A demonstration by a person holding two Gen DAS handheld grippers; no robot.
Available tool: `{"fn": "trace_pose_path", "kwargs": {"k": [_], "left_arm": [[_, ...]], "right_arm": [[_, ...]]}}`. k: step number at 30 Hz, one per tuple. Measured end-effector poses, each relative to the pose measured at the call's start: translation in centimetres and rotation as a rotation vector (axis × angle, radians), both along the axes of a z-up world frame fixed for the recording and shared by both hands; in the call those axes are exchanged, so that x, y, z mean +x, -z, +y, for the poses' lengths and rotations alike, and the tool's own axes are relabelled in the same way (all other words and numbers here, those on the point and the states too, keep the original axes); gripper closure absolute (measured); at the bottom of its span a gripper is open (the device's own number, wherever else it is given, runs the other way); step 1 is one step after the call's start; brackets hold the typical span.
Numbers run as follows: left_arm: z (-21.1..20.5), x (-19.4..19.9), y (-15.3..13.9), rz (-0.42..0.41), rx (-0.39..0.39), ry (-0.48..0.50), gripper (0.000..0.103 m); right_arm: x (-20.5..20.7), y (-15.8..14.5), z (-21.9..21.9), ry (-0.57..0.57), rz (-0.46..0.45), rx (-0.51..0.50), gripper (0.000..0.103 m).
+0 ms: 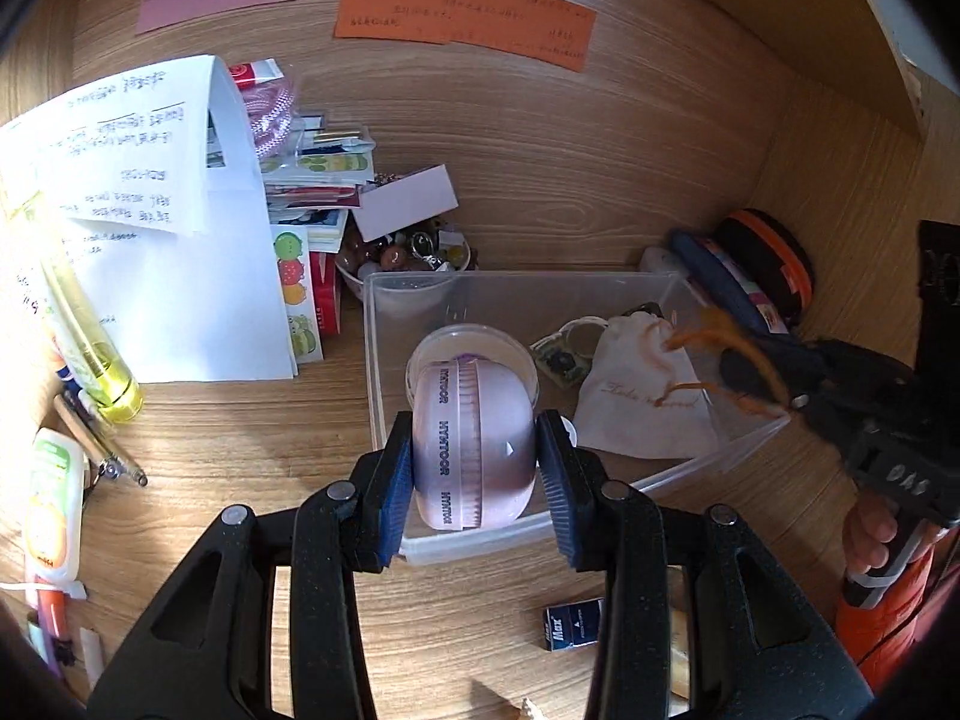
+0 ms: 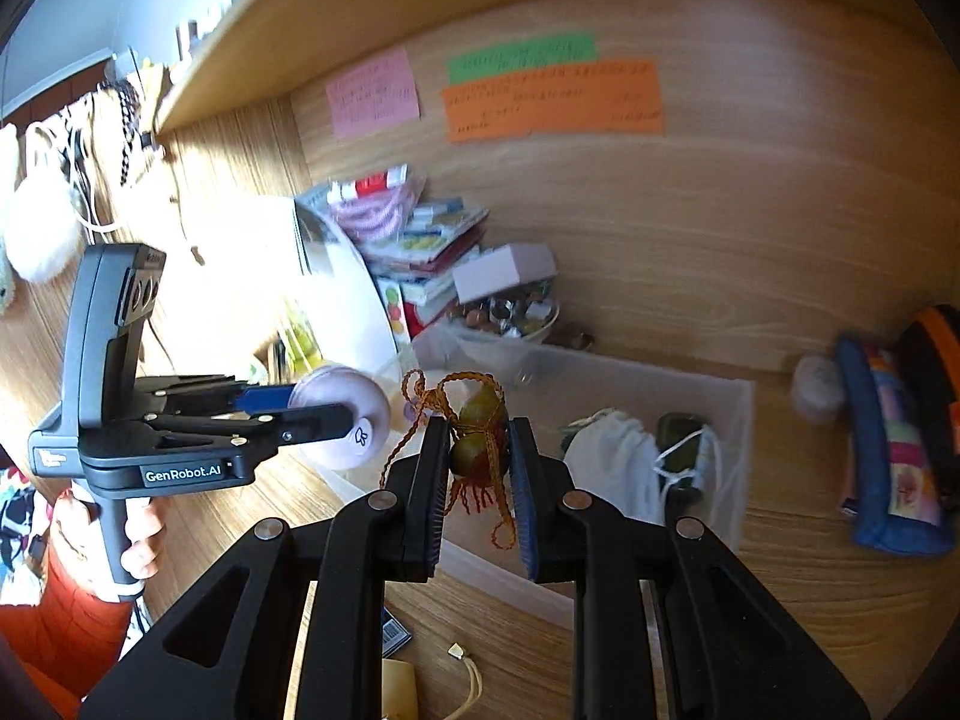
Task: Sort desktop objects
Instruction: 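Carry the pink case and gold tassel toward the clear bin with both grippers, then open both grippers to drop the pink case and gold tassel into the bin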
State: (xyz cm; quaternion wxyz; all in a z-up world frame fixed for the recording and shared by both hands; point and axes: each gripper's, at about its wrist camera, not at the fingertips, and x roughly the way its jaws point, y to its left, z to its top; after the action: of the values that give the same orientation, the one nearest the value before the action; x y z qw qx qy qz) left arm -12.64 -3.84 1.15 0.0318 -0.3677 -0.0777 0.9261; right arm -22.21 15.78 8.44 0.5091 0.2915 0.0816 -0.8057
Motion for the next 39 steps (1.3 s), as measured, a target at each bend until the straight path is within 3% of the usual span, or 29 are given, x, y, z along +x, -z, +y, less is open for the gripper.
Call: {"fn": "trace_pose_path", "kwargs": {"k": [12,23,28,32,39], "left_arm": [[0.6,-2.5,2.9,-0.069,-0.003,0.026,0.064],[1.3,-2.1,3.2,-0.023,-0.048,0.035,0.063],[1.3,-1.7,3.0,-0.007,-0.052,0.037,0.057],[1.3,-1.5,2.7,0.014,-0.065,0.025,0.040],[1.4,0.6,1.0,0.072,-0.112,-0.031,0.028]], "right_arm": [[-1.4,5.0,-3.4,-0.028,-0.079,0.128,0.085],[-1.4,5.8,-3.6,-0.004,-0.048,0.141,0.083],[-2.0,5.9,-3.3,0.042,-0.041,0.147,0.069],[-2.3,5.9,-3.2,0.045,-0.054,0.141,0.068],[-1.4,4.5,-2.4,0.048,-0.022,0.086,0.050]]}}
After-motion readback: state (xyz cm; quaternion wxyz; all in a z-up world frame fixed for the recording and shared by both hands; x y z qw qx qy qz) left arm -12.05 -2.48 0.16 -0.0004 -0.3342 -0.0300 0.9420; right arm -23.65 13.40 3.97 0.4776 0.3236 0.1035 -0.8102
